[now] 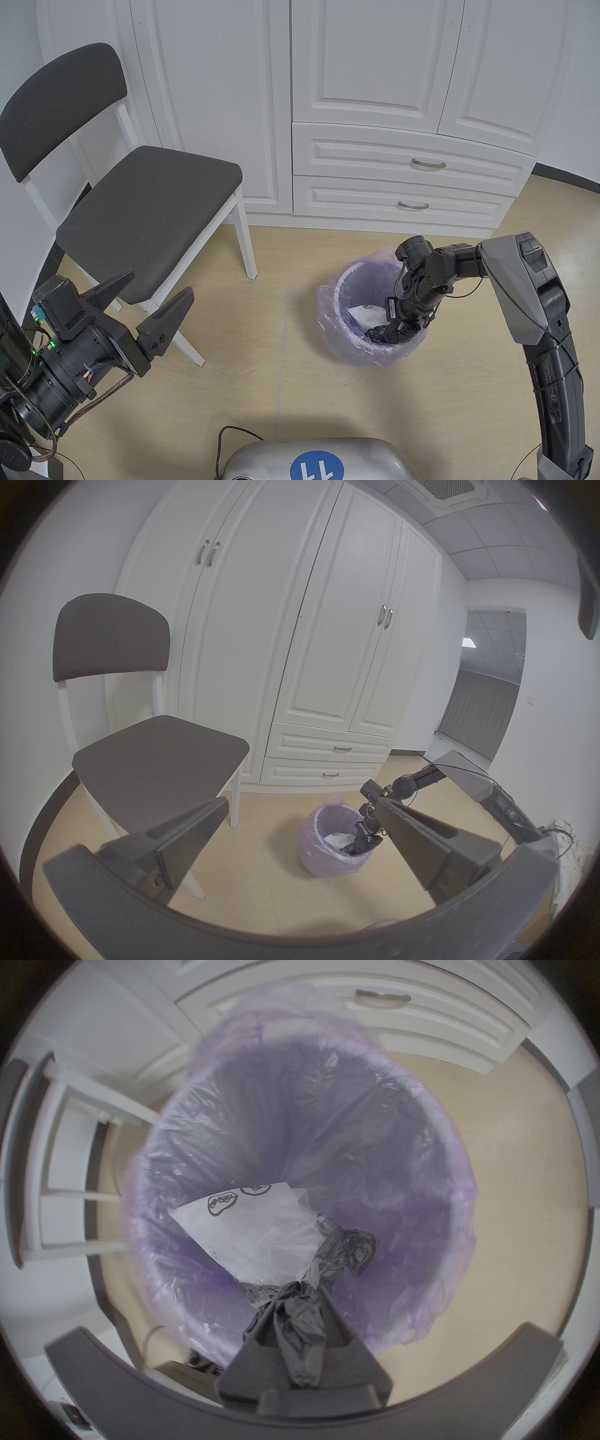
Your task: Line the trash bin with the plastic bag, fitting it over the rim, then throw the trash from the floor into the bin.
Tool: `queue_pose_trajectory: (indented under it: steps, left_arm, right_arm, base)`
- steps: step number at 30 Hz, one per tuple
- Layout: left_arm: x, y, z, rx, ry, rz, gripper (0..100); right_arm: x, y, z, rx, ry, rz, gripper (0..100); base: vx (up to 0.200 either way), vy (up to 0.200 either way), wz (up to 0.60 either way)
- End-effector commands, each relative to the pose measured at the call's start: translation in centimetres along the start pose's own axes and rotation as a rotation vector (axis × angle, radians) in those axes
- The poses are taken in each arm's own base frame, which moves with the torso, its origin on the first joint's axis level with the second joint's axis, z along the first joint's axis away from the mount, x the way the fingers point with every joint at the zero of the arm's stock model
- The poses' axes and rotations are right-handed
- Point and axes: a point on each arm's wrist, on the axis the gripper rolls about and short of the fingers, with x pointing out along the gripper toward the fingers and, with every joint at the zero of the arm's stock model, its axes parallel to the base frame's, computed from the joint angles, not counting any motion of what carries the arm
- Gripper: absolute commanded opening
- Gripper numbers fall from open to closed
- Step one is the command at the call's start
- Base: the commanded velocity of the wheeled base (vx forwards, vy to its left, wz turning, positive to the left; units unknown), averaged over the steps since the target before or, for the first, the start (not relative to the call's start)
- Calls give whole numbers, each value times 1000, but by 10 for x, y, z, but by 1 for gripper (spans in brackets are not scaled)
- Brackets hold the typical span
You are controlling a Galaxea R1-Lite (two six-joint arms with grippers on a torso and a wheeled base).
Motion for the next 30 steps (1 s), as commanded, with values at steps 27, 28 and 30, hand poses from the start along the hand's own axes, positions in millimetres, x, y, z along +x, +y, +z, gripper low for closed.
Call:
queue_pose_trajectory:
  steps: [27, 28, 30]
  left_arm:
    - [6, 0, -6, 12, 33, 5, 100]
    - [6, 0, -6, 12, 33, 5, 100]
    - [6, 0, -6, 12, 33, 5, 100]
  right_arm:
    - [31, 38, 3, -21, -236, -68, 0]
    - [32, 38, 2, -19, -237, -72, 0]
    - [32, 38, 2, -17, -240, -79, 0]
  base:
    - [0, 0, 0]
    - [0, 0, 0]
    - [0, 0, 0]
